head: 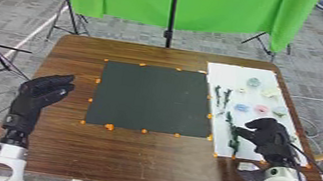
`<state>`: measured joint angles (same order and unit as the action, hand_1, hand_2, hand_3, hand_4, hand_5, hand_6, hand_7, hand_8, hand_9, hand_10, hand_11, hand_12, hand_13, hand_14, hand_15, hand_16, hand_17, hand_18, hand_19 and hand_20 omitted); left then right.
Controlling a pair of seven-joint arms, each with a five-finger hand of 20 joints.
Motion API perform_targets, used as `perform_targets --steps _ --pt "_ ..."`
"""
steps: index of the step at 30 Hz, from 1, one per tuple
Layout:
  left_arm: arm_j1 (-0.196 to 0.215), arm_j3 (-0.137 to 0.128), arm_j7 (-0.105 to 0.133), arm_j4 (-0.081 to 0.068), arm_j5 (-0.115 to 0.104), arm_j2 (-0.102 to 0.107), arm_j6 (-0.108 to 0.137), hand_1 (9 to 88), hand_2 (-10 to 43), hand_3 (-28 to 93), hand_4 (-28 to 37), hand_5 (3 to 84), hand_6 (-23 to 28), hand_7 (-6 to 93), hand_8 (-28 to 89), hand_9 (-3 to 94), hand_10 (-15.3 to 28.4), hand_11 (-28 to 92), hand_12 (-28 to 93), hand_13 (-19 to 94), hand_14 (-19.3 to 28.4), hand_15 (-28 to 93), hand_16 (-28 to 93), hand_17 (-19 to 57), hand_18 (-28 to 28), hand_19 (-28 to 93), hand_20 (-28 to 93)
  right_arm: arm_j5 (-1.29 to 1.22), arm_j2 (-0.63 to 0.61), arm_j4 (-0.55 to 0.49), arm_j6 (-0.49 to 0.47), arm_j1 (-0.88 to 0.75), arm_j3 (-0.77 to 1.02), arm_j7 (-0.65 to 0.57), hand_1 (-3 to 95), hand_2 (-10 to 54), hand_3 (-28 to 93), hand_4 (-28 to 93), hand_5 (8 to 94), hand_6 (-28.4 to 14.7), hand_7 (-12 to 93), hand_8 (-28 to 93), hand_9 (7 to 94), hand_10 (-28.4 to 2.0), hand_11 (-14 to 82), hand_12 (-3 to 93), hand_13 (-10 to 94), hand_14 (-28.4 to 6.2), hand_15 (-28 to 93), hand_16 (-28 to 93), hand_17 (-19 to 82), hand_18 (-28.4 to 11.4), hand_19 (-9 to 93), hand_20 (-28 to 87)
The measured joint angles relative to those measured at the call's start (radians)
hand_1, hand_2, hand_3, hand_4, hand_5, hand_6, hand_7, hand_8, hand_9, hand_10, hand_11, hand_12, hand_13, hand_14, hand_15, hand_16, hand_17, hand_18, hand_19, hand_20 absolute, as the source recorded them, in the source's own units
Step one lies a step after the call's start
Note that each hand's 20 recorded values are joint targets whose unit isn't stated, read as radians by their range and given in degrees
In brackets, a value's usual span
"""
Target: Arrange flowers
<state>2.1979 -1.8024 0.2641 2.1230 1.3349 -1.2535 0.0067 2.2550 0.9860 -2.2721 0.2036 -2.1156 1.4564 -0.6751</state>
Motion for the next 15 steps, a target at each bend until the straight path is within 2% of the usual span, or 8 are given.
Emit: perform_targets --steps 5,10,15 --pt "0.0 0.0 -0.004 0.0 0.001 0.007 0.0 35.4 -9.1 63 -12.9 53.8 3.9 18.0 -6 51.8 13.7 24 14 41 18.3 24 1 8.9 13.0 8 21 0.238 -0.012 0.033 -0.017 0.017 -0.014 -0.002 34.0 -9.5 62 -28 62.3 -7.6 15 -6 66.3 -18.7 25.8 26.8 67 -14.1 72 32 42 -22.7 89 58" --pt "0.0 -0.002 -0.009 0.002 0.002 0.011 0.0 35.3 -9.1 63 -12.9 53.8 4.0 17.8 -6 51.8 13.7 24 14 41 18.3 24 1 8.9 13.0 8 21 0.274 -0.048 0.068 -0.046 0.07 -0.068 -0.017 34.1 -9.5 60 -28 67.1 -9.0 14 -5 71.5 -16.9 27.0 26.8 74 -9.2 70 34 49 -20.2 92 56" --pt "0.001 -0.002 -0.016 0.003 0.003 0.011 -0.002 35.4 -9.1 63 -12.9 53.7 4.0 17.7 -6 51.7 13.7 24 14 40 18.3 24 1 8.8 13.0 8 21 0.223 -0.084 0.123 -0.084 0.155 -0.149 -0.046 34.7 -9.5 60 -28 70.2 -7.7 17 -4 75.1 -16.6 28.3 26.9 80 -5.6 67 35 56 -17.6 93 58"
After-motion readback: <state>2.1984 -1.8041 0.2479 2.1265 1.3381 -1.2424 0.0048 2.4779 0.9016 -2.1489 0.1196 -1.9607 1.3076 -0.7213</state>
